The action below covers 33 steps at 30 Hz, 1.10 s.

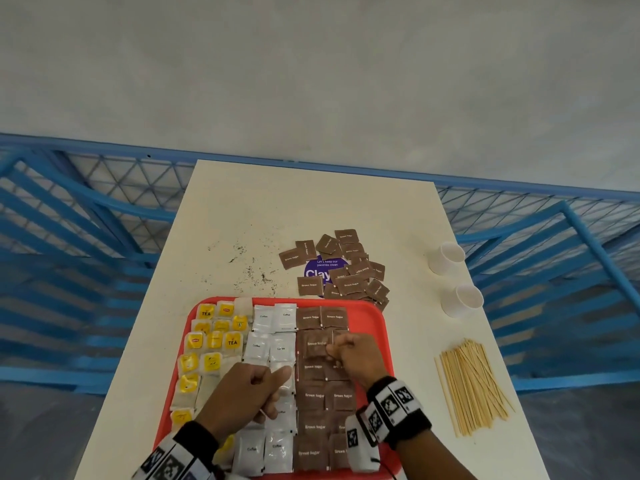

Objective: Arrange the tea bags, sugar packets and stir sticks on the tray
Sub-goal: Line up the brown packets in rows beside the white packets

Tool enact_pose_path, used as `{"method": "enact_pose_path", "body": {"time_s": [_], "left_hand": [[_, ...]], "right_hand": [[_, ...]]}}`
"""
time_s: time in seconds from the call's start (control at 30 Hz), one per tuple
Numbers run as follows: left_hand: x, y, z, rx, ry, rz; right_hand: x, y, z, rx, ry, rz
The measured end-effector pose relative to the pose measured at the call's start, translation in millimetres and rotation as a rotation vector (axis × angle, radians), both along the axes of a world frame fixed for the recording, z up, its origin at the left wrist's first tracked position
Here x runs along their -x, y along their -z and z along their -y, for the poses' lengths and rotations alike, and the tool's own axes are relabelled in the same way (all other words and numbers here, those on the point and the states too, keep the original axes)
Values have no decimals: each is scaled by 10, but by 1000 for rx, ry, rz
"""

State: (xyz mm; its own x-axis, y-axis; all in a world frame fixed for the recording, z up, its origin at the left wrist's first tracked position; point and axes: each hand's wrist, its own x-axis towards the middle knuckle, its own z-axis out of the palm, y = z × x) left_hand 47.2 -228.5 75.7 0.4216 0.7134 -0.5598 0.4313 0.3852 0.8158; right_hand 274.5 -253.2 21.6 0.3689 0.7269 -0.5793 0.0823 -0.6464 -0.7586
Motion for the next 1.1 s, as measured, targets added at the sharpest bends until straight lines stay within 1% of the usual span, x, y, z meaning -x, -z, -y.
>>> {"method": "enact_pose_path", "body": {"time_s": [0.07, 0.17, 0.27, 0.37, 0.43, 0.53, 0.67, 0.73, 0.77, 0.87, 0.93, 0.97, 1.03, 1.1], "left_hand": [[40, 38, -17, 3, -2, -12], [83, 76, -51, 7, 0, -24], [102, 90, -84, -3, 5, -27], [106, 99, -119, -12, 11, -28], [93, 94, -160, -25, 35, -44], [17, 59, -288, -79, 93, -92], [-207, -1, -651, -249, 173, -160], [-359, -58, -892, -340, 224, -212], [-432, -81, -1018, -355, 234, -224], [-593, -110, -1406, -393, 266, -261], [-659, -66, -1654, -416, 285, -321], [-701, -30, -1759, -429, 304, -367], [-807, 59, -1925, -462, 352, -456], [-949, 169, -2028, -490, 397, -511]], "right_hand": [[23, 104, -118, 36, -36, 75], [55, 207, -243, 76, -12, 136], [93, 239, -276, 134, -45, 245], [93, 231, -228, 124, -75, 351], [88, 206, -178, 105, -78, 378], [29, 161, -91, 53, -77, 349], [-268, 36, -81, 75, -157, 347], [-498, -38, -154, 91, -183, 400], [-613, -84, -212, 93, -182, 437], [-964, -144, -473, 145, -100, 507], [-1177, -61, -652, 214, -24, 525], [-1264, 18, -720, 255, -25, 543], [-1370, 148, -827, 330, -18, 556], [-1346, 174, -925, 355, 22, 549]]}}
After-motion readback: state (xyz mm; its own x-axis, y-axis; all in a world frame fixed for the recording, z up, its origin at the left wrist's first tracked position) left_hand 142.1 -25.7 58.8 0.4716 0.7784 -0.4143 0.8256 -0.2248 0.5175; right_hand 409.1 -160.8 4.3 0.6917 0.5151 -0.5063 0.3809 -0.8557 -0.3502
